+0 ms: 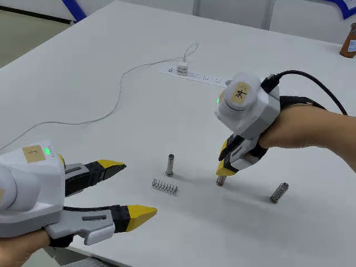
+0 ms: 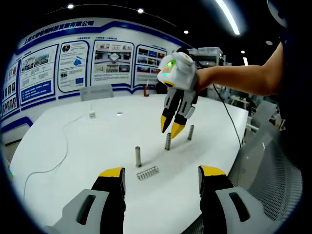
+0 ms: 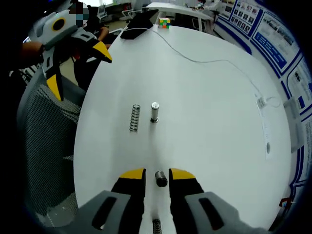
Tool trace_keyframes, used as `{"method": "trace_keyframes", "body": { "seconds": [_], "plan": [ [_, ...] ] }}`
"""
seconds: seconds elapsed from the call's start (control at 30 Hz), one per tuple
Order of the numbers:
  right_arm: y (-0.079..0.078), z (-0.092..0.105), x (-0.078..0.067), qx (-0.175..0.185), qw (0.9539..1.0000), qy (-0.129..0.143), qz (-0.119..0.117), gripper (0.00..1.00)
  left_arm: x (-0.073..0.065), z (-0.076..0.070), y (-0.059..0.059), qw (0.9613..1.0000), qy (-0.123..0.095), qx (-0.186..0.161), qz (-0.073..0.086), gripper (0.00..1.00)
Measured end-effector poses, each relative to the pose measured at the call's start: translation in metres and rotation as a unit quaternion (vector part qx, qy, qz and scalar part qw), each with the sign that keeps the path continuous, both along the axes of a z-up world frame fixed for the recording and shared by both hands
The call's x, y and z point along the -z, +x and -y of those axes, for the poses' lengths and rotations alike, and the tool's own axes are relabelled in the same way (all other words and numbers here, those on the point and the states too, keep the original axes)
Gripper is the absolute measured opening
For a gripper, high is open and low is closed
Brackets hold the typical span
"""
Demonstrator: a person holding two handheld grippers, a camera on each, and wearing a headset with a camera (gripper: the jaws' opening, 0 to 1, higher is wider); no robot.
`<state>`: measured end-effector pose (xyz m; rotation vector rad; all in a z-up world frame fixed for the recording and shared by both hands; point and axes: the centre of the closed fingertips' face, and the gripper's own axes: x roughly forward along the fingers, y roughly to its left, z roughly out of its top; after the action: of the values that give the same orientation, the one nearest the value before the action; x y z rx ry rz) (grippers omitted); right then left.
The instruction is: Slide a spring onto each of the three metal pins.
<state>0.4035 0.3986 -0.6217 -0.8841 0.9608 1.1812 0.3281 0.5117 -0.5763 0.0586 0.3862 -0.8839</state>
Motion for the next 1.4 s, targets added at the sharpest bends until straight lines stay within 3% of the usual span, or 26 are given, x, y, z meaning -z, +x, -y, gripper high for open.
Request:
{"method": "trace_keyframes", "body": {
  "seconds": [0.3, 0.73, 1.0, 1.4],
  "plan": [
    [-0.008, -0.029, 0.005, -0.014, 0.9994, 0.031, -0.002, 0.19, -0.003, 0.0, -0.001, 1.0, 0.003, 0.003, 0.005, 0.62],
    [-0.024, -0.063, 0.038, -0.026, 0.9981, 0.054, -0.014, 0.19, -0.001, -0.001, -0.002, 1.0, 0.003, 0.0, 0.003, 0.62],
    [-0.022, -0.069, 0.053, -0.009, 0.9978, 0.064, -0.017, 0.17, 0.0, -0.003, -0.001, 1.0, 0.002, -0.005, 0.0, 0.62],
    [-0.021, -0.07, 0.061, 0.003, 0.9974, 0.07, -0.019, 0.15, 0.002, -0.004, -0.001, 1.0, 0.003, -0.006, -0.005, 0.62]
  ]
}}
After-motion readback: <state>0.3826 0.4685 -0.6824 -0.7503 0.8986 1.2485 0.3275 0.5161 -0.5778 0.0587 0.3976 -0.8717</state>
